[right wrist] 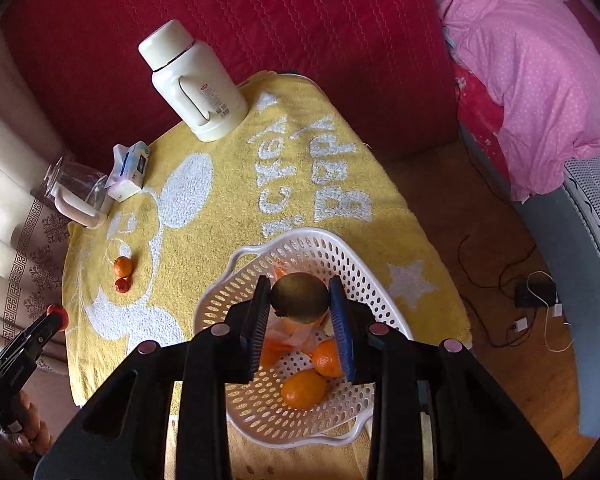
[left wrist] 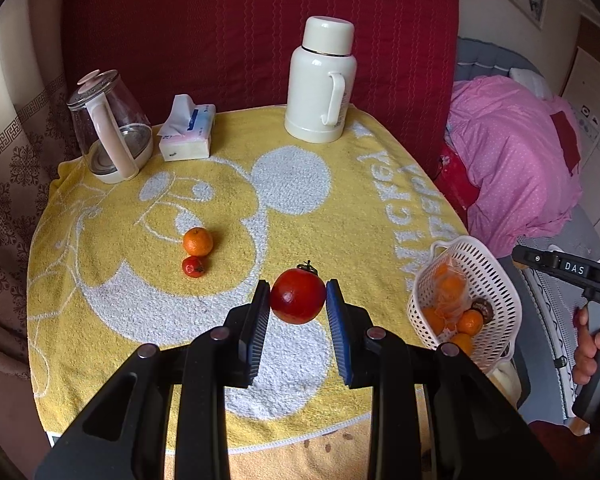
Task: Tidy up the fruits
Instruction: 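Open the right gripper over the basket while the left gripper releases the tomato inside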
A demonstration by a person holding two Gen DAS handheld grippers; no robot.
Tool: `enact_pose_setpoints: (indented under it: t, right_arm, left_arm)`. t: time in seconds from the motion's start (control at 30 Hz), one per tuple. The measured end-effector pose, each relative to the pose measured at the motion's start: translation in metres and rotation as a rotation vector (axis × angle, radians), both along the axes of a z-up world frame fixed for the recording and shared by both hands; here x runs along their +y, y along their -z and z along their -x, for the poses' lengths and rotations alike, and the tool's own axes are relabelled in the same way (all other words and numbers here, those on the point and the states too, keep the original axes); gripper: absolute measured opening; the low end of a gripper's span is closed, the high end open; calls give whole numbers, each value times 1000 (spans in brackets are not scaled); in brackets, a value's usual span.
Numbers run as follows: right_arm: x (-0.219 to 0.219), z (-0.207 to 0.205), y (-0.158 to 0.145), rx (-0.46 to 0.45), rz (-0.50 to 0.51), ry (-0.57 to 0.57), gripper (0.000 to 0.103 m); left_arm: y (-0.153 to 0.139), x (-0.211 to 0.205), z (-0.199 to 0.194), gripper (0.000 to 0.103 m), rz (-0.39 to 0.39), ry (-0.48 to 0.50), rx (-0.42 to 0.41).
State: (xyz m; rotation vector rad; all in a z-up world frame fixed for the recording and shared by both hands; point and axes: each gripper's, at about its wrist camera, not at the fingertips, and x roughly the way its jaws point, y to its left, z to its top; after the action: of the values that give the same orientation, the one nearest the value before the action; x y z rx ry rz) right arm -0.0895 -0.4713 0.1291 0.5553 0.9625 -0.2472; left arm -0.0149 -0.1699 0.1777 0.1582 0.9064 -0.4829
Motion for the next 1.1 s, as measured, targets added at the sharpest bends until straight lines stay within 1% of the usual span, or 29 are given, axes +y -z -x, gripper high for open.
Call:
enact_pose_setpoints:
  t: [0.17, 0.4, 0.7, 0.83, 0.93, 0.97, 1.0, 1.1]
  right_arm:
    - [-11, -2, 2, -3, -14, 1, 31]
    - [-26, -1, 2, -11, -33, 8, 32]
    - [-36, -7, -1, -26, -31, -19, 32]
    - [-43, -6, -1, -29, -27, -21, 32]
    - [-49, -4, 0, -28, -30, -15, 34]
    - [-50, -2, 0, -29, -32, -13, 42]
    - [-52, -1, 0, -33, -33, -7, 45]
    - [-56, 3, 0, -38, -36, -5, 45]
  left_arm:
    - [0, -16, 3, 29, 3, 20, 1]
    - [2, -31, 2, 29, -6, 24, 10]
    - [3, -59, 6, 29, 6, 65, 28]
    - [6, -79, 13, 29, 1, 110, 39]
    - [9, -94, 20, 29, 2, 160, 47]
    - [9, -100, 23, 29, 3, 177, 50]
    - [10, -105, 25, 29, 5, 196, 54]
    - [11, -119, 33, 29, 13, 251, 65]
